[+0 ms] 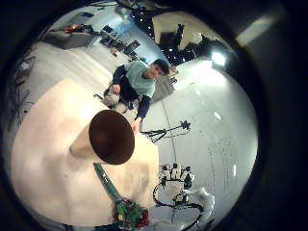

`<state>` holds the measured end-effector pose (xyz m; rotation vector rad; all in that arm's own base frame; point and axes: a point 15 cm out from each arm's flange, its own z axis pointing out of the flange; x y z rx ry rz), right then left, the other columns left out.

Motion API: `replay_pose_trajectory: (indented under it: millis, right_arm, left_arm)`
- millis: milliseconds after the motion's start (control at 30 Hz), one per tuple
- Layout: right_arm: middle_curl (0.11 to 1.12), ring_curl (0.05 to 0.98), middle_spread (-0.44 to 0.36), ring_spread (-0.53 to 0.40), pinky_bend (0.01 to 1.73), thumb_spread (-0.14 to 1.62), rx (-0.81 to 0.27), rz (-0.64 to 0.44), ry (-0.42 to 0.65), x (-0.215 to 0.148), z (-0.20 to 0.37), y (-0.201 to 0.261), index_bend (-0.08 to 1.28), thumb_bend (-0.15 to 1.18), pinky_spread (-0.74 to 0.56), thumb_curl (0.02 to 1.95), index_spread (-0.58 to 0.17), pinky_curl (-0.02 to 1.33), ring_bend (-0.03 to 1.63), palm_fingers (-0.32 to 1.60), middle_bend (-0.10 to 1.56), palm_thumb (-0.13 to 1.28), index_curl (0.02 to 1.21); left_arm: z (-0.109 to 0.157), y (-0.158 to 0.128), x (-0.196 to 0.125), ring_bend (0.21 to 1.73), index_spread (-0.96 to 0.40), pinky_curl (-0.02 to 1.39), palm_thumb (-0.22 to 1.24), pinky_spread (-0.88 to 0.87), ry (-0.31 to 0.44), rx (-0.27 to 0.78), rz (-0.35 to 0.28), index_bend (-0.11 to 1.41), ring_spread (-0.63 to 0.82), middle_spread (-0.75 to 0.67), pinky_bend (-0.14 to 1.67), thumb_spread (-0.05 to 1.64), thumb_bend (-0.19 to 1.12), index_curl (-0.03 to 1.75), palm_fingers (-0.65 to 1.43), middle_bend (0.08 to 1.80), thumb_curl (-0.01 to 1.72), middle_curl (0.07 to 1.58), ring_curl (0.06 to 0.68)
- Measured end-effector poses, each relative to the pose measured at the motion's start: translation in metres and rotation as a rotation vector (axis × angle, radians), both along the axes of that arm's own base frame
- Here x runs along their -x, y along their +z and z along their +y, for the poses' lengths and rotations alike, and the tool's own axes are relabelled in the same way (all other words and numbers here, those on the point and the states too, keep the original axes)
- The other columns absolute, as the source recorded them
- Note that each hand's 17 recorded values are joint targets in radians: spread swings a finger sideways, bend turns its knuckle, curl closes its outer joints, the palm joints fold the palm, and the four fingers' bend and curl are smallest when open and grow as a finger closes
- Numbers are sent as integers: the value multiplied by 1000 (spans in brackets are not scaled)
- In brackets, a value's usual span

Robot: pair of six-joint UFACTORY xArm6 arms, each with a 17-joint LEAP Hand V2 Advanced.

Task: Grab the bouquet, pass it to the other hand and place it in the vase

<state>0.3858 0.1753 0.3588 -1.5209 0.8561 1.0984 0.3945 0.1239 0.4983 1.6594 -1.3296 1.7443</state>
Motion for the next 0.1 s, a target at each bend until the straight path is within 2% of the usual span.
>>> replay_pose_trajectory:
  millis: [100]
  right_arm:
    - [225, 274, 11, 145, 341, 994, -15, -7, 4, 0, 5, 4, 195, -25, 343, 433, -484, 323, 250, 40, 158, 749, 337]
  left_arm:
    - [-8, -10, 6, 526, 282, 321, 328, 513, -6, 2, 29, 156, 519, 495, 272, 864, -34, 269, -26, 186, 322, 285, 199]
